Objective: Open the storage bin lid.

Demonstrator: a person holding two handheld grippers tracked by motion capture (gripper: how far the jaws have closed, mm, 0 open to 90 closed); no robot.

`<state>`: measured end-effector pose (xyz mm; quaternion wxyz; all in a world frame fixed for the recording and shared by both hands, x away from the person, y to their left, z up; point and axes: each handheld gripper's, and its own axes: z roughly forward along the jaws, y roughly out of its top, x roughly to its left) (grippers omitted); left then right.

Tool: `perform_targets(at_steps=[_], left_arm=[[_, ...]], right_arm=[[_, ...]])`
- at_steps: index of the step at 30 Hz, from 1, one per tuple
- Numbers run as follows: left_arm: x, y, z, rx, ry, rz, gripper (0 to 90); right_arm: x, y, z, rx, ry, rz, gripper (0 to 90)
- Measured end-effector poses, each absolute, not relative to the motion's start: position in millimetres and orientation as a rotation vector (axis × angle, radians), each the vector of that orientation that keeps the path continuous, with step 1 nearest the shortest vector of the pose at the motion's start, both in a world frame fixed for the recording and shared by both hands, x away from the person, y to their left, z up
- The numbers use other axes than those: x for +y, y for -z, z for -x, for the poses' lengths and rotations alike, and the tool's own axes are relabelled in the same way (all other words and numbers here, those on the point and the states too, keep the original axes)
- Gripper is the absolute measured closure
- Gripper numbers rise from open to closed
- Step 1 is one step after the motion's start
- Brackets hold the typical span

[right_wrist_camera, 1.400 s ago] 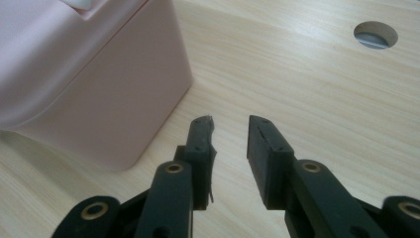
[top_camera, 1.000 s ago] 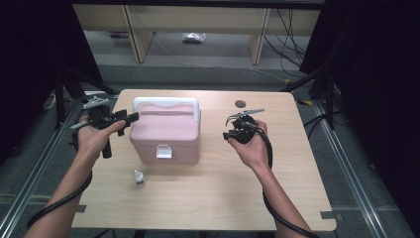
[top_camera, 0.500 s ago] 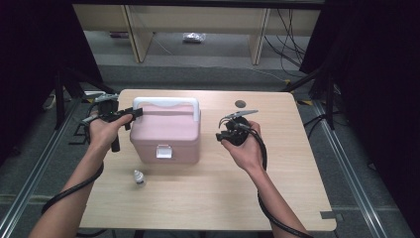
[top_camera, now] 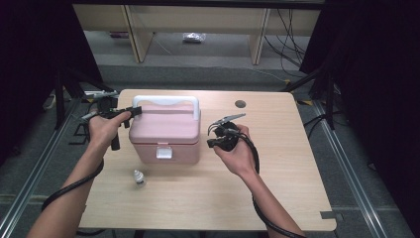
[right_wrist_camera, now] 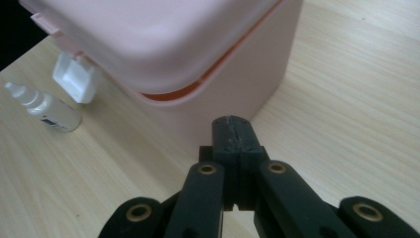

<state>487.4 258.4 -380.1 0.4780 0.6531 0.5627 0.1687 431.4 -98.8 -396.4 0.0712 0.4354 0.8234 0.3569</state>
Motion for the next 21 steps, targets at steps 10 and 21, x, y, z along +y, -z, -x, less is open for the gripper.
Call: perform_targets(at_steps=[10, 21], left_arm=[[260, 368, -492, 1.394, -0.373, -1.597, 72.9], [264, 369, -492, 1.340, -0.366, -1.605, 72.1]], right_arm=[[-80, 385, -428, 2.498, -1.115, -1.256, 90.0], [-68, 383, -430, 2.493, -1.153, -1.204, 90.0]])
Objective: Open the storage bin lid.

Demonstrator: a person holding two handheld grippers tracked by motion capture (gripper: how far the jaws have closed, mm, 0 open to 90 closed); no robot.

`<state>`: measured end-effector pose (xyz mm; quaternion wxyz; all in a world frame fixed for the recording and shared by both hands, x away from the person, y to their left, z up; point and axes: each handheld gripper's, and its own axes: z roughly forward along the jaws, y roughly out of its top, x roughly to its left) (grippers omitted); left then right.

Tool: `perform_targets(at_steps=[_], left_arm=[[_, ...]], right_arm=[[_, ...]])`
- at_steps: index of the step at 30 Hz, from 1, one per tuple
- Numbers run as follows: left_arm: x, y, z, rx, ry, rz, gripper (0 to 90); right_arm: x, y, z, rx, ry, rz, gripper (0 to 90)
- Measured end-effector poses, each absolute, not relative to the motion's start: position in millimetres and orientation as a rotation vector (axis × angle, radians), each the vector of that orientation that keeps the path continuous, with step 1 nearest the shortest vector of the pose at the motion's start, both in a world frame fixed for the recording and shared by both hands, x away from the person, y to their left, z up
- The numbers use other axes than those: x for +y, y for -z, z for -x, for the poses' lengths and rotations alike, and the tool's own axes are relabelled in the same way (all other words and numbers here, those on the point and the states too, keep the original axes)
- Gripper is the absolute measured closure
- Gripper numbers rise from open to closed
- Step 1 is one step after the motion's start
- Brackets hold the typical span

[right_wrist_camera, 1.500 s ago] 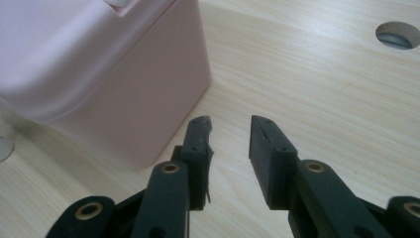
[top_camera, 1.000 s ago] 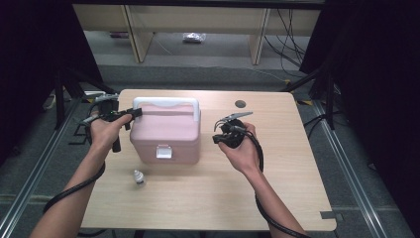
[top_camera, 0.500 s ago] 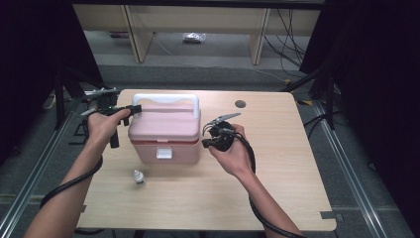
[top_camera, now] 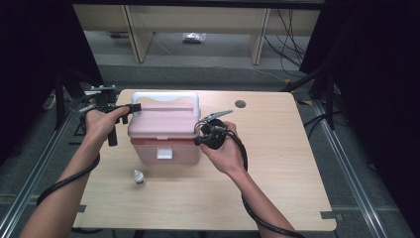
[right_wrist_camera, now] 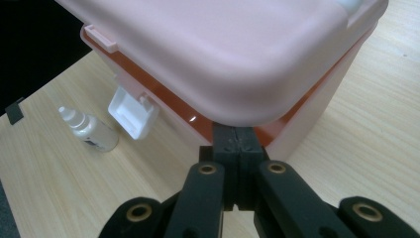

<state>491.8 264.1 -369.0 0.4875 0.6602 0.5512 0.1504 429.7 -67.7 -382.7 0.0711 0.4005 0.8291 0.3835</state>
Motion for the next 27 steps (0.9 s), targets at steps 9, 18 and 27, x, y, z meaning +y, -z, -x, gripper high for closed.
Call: perform_targets(at_steps=[9, 18, 27], left_arm=[[278, 349, -451, 1.177, -0.485, -1.607, 59.7], [274, 349, -408, 1.072, -0.467, -1.656, 84.5], [248, 364, -381, 0.983, -0.445, -1.746, 89.2]], right_arm=[[-67, 380, -428, 2.494, -1.120, -1.245, 90.0], [-66, 373, -427, 2.473, -1.127, -1.236, 90.0], [-65, 365, -429, 2.434, -1.190, -1.157, 90.0]])
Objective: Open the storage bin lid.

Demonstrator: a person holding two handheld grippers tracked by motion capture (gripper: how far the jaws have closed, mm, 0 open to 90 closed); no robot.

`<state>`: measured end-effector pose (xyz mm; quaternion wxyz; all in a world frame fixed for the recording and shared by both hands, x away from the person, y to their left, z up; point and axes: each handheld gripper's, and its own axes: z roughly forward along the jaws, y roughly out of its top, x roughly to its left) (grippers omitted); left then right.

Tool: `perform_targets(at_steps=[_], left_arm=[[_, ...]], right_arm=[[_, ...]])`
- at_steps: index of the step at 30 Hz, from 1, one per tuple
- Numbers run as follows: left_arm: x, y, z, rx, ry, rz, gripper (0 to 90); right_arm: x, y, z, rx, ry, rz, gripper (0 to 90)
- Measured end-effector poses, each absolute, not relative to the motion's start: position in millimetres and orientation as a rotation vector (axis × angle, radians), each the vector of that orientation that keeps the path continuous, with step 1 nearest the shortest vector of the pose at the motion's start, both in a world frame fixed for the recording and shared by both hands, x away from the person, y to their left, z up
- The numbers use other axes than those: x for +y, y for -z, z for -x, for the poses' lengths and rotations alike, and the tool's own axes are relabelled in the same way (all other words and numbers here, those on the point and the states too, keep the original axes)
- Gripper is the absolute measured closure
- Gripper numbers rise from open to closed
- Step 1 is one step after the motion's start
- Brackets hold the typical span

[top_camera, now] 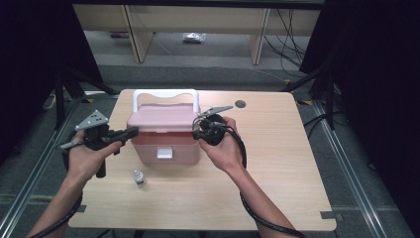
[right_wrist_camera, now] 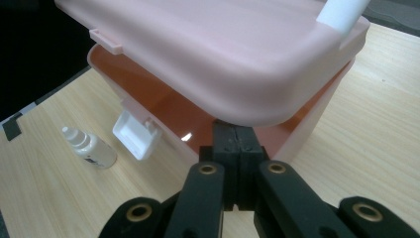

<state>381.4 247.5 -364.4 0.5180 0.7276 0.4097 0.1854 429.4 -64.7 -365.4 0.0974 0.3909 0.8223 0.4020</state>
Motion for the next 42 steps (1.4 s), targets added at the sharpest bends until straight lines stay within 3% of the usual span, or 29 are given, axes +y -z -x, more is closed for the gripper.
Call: perform_targets(at_steps=[17, 42], left_arm=[[209, 407, -375, 0.928, -0.433, -1.849, 89.5], [194, 421, -374, 0.899, -0.428, -1.937, 89.5]], right_arm=[[-58, 359, -433, 2.388, -1.218, -1.142, 90.0], [-57, 345, -438, 2.382, -1.216, -1.137, 90.0]])
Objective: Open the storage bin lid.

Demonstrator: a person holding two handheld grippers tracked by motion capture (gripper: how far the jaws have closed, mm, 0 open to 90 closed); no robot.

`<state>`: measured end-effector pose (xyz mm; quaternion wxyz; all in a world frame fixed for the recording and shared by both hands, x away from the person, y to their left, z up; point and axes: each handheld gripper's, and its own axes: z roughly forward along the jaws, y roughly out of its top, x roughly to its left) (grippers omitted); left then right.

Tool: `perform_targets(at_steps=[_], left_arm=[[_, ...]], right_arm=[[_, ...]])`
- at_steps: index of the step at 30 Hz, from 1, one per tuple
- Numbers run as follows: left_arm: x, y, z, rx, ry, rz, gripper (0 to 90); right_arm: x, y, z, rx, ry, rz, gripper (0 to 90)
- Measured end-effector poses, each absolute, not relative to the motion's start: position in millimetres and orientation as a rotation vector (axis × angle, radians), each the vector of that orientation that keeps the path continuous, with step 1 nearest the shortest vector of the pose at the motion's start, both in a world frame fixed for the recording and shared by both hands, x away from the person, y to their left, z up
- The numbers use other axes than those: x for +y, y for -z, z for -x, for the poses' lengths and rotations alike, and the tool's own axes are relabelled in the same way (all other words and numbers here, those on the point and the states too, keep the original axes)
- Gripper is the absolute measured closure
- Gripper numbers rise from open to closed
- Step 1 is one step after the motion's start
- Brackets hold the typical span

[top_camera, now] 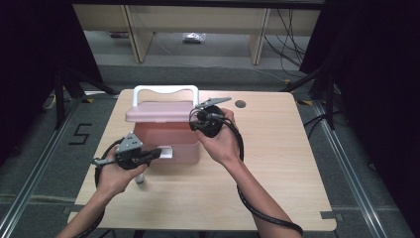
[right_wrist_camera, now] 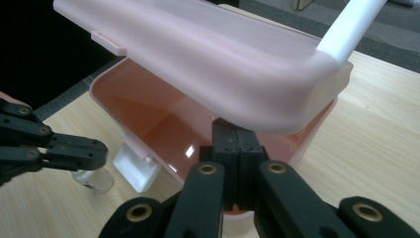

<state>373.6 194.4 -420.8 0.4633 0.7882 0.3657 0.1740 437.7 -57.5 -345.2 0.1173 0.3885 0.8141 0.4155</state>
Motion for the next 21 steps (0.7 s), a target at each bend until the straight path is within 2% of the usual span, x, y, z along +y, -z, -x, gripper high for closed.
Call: perform_targets(at_steps=[9, 21], left_arm=[[183, 429, -380, 0.858, -0.466, -2.012, 89.6], [181, 433, -385, 0.868, -0.494, -2.022, 89.6]], right_arm=[[-57, 343, -438, 2.353, -1.242, -1.162, 90.0], [-61, 339, -441, 2.317, -1.263, -1.110, 90.0]])
